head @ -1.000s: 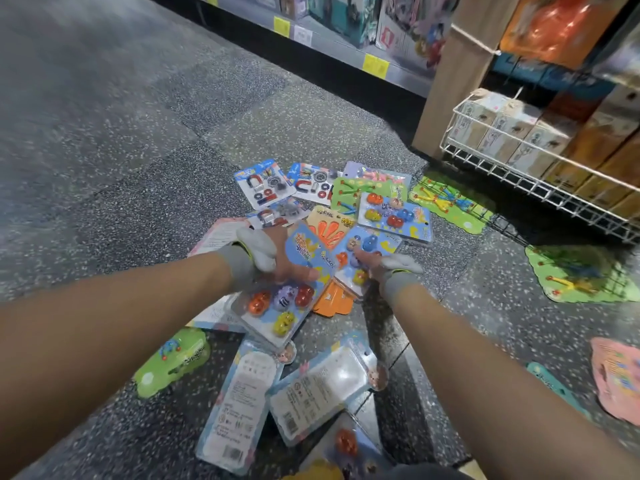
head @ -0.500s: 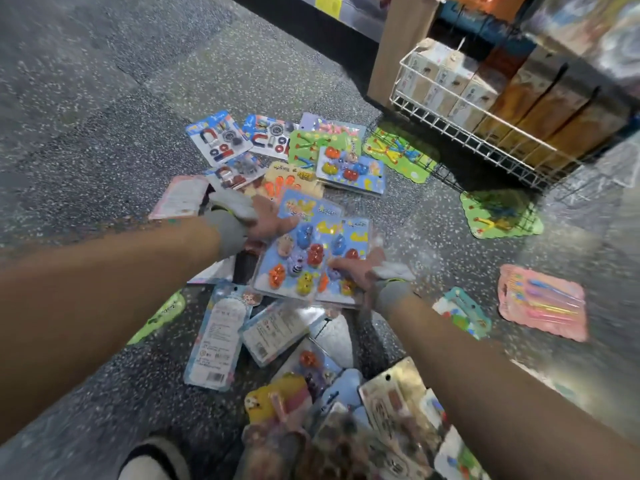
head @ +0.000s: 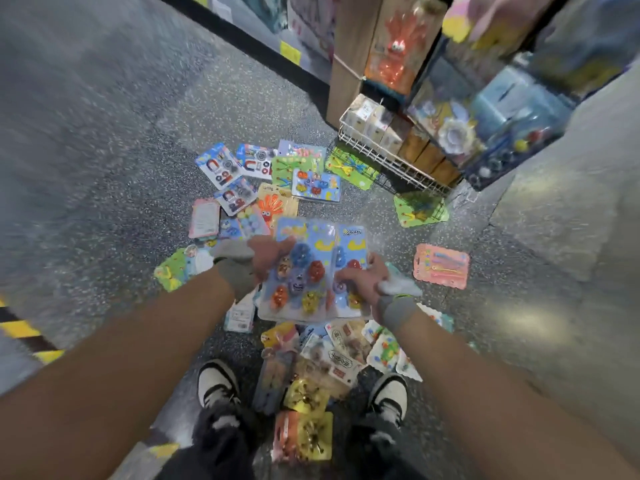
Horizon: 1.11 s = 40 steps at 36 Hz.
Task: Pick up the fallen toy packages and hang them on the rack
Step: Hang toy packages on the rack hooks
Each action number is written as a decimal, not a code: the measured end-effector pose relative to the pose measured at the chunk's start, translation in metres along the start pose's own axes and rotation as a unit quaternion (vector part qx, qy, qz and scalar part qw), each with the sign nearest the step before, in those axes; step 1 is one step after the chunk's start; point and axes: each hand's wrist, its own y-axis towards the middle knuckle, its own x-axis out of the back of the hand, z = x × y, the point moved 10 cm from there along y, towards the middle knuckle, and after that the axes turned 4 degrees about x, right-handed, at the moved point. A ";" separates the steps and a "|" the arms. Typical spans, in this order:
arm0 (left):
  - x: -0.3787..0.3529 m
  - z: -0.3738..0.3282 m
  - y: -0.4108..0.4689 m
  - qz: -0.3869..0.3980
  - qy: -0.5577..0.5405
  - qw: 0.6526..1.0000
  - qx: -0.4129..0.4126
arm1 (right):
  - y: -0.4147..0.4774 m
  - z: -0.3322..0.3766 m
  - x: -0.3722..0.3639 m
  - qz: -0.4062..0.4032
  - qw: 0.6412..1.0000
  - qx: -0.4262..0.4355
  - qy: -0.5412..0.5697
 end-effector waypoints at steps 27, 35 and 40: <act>0.052 -0.133 -0.287 0.084 -0.189 0.975 -0.078 | -0.288 0.258 0.062 0.067 0.970 0.126 -0.197; 0.120 -0.185 -0.289 0.131 -0.154 0.973 -0.107 | -0.322 0.333 0.029 0.008 0.992 0.121 -0.023; 0.166 -0.226 -0.287 0.150 -0.110 0.971 -0.151 | -0.347 0.374 0.007 0.002 0.988 0.129 0.085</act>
